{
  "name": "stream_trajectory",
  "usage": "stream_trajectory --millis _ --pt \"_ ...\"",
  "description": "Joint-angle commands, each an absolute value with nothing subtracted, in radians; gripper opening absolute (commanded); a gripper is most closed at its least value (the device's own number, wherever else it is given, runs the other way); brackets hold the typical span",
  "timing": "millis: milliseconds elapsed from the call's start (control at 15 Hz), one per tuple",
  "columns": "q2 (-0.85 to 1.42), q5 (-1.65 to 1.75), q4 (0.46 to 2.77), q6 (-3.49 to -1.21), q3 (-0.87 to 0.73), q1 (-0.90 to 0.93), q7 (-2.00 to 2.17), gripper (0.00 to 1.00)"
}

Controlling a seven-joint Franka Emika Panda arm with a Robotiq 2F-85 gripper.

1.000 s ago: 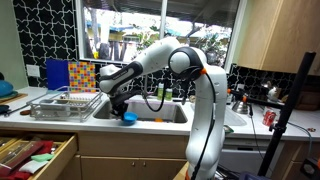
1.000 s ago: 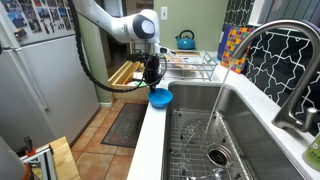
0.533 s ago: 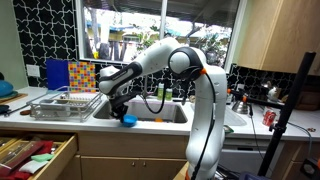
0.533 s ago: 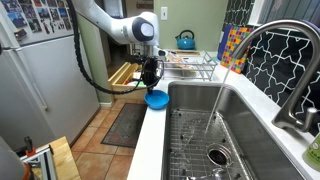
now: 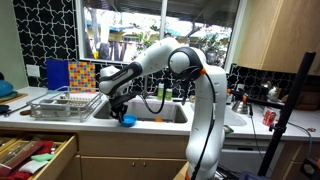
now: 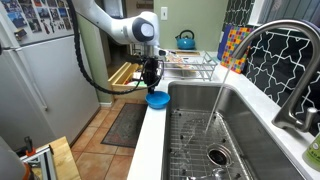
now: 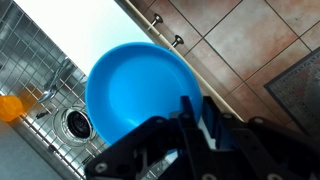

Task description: Open the tap, pick up the blue bowl and fetch some water, put the blue bowl back on the kitchen counter in front of the sink

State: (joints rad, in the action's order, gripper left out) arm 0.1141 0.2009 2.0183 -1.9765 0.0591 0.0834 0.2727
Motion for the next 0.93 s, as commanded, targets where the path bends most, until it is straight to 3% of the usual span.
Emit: stream_trajectory --millis 0,400,867 --pt "0.109 0.18 2.039 -2.009 0.054 0.081 0.282 0.51" --pt "0.051 0.156 2.023 -2.003 0.047 0.069 0.254 0.97" --pt "-0.091 0.283 1.946 -1.972 -0.005 0.0 0.425 1.0"
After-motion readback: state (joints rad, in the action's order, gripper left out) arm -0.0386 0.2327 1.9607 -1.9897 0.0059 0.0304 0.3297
